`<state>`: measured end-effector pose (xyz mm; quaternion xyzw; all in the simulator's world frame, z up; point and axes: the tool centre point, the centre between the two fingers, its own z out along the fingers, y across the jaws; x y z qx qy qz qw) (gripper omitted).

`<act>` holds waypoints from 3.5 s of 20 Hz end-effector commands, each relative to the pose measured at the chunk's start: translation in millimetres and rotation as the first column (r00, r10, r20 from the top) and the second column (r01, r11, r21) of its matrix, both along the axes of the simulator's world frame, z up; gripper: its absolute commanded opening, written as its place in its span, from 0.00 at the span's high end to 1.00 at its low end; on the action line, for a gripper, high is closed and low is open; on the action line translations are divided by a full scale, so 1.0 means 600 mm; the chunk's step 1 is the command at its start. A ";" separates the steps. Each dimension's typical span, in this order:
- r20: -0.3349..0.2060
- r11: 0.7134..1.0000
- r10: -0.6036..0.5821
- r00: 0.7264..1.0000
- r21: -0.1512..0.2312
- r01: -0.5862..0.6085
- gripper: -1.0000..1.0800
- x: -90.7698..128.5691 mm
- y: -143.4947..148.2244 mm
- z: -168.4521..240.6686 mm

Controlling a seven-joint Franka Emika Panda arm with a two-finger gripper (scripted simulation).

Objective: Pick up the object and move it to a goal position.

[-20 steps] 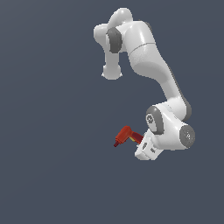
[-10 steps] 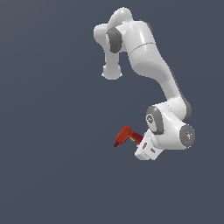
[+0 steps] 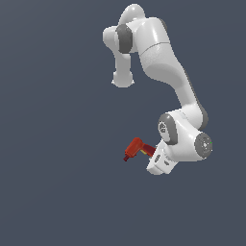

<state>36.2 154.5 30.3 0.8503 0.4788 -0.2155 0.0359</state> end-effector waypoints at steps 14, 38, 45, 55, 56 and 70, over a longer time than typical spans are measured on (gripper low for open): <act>0.092 0.987 0.153 0.984 0.036 -0.156 1.00 -0.011 -0.087 0.098; 0.326 0.843 0.492 0.807 0.052 -0.535 1.00 -0.008 -0.328 0.320; 0.377 0.792 0.552 0.744 0.043 -0.609 1.00 0.001 -0.385 0.367; 0.439 0.717 0.617 0.653 0.027 -0.696 1.00 0.018 -0.457 0.425; 0.445 0.710 0.622 0.644 0.025 -0.704 1.00 0.020 -0.464 0.431; 0.502 0.629 0.670 0.547 0.009 -0.778 1.00 0.043 -0.531 0.484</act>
